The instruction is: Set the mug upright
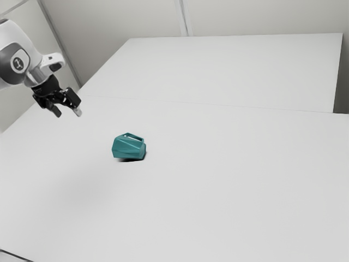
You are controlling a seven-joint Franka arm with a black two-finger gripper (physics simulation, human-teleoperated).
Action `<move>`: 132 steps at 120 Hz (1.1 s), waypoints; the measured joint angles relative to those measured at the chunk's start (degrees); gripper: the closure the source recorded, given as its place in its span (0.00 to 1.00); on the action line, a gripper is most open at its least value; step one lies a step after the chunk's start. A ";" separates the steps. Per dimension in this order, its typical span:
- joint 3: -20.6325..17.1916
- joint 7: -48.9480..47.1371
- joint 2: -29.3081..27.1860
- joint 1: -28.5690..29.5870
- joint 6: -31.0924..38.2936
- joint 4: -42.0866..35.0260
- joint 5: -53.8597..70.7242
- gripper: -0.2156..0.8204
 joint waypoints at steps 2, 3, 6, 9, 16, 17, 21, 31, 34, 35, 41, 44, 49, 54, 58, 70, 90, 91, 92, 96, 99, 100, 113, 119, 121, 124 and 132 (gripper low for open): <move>0.40 0.32 0.15 0.05 0.16 -0.35 -0.84 0.23; 0.56 0.49 0.23 0.09 0.23 -0.48 -1.24 0.23; 1.04 0.98 0.47 0.09 0.43 -0.81 -2.44 0.23; 1.67 1.46 0.73 -0.03 0.61 -1.06 -3.53 0.23; 2.80 2.77 1.32 -0.23 0.95 -1.60 -6.03 0.23; 3.01 2.98 1.39 -0.27 0.99 -1.73 -6.45 0.23; 3.63 3.88 1.57 -0.21 1.14 -2.22 -8.05 0.23; 5.03 6.49 1.91 0.14 1.37 -4.21 -12.58 0.23; 5.24 7.38 2.16 0.34 1.38 -4.53 -14.01 0.23; 5.29 7.69 2.23 0.39 1.37 -4.61 -14.48 0.23; 6.00 9.56 2.53 0.46 1.26 -5.15 -17.10 0.23; 6.45 10.54 2.63 0.53 1.20 -5.53 -18.39 0.23; 7.16 12.13 3.07 0.58 0.98 -5.90 -20.26 0.23; 7.89 13.66 3.52 0.69 0.40 -6.04 -22.01 0.23; 8.47 14.84 4.07 0.71 -0.15 -6.06 -23.26 0.23; 10.33 18.64 6.54 0.95 -2.19 -5.92 -27.73 0.23; 11.92 25.02 10.94 1.57 -5.85 -5.65 -35.65 0.23; 11.94 25.31 11.03 1.62 -5.99 -5.64 -35.95 0.23; 11.96 25.59 11.10 1.67 -6.14 -5.64 -36.26 0.23; 12.01 26.72 11.63 1.93 -6.71 -5.38 -37.46 0.23; 12.03 27.57 12.34 2.19 -7.13 -5.01 -38.39 0.23; 12.03 27.86 12.61 2.28 -7.27 -4.91 -38.72 0.23; 12.01 31.52 16.76 2.69 -9.05 -3.03 -42.66 0.23; 11.98 33.16 19.14 2.72 -10.03 -1.65 -44.52 0.24; 11.98 33.68 19.93 2.72 -10.34 -1.10 -45.08 0.24; 11.95 34.44 20.97 2.74 -10.76 -0.31 -45.82 0.24; 11.81 36.32 23.32 2.85 -11.70 1.34 -47.60 0.24</move>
